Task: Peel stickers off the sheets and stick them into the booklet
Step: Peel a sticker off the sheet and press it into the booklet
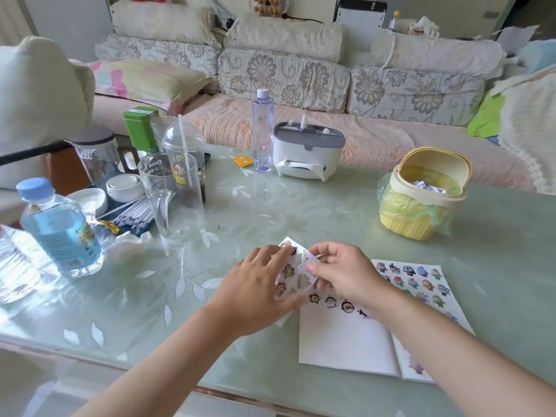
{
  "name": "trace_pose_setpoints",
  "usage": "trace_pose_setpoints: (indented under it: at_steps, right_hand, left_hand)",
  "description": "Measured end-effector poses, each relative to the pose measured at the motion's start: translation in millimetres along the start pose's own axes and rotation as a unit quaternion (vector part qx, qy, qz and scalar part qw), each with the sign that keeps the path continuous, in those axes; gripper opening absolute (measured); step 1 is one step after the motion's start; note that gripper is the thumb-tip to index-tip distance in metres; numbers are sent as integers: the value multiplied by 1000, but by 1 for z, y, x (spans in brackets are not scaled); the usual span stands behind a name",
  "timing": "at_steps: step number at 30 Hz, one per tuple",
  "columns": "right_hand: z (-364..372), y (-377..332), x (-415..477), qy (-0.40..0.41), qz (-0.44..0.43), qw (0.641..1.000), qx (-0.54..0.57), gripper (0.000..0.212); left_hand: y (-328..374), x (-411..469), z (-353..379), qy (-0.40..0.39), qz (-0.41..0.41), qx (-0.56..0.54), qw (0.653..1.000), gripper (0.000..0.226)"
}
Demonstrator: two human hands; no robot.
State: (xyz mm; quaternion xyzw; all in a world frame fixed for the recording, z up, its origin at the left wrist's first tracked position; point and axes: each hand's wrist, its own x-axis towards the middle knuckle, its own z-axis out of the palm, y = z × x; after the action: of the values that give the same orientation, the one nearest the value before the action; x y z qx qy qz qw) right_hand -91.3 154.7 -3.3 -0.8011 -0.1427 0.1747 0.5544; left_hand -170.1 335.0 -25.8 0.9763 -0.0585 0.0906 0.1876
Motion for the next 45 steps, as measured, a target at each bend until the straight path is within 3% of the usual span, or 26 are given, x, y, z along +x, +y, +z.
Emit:
trace_pose_setpoints:
  at_steps: [4,8,11,14,18,25,30,34,41,45]
  right_hand:
    - [-11,-15,-5,-13,-60,998,-29,18]
    - [-25,-31,-9,-35,-80,996,-31,29]
    - [-35,-43,-16,-13,-90,996,-6,40]
    - [-46,-46,-19,28,-97,995,22,34]
    - [-55,-46,-19,40,-128,991,-4,15]
    - [-62,-46,-19,76,-220,971,-61,23]
    - [-67,-48,-23,148,-303,927,-163,16]
    - [-65,-45,-23,160,-361,889,-231,13]
    - [-62,-45,-25,162,-332,889,-272,17]
    - [-60,-45,-25,180,-300,894,-281,6]
  left_hand:
    - [7,11,-16,136,52,-23,989,60]
    - [21,20,-31,165,88,-7,982,45]
    - [37,25,-36,181,52,-80,979,24]
    - [50,27,-43,165,-24,-195,967,5]
    - [59,28,-46,126,-74,-311,939,7]
    - [77,34,-48,88,-116,-427,892,12]
    - [86,39,-49,77,-165,-519,835,18]
    - [87,42,-44,69,-189,-562,802,18]
    - [87,42,-38,78,-167,-560,807,14]
    - [87,41,-36,95,-152,-529,829,14]
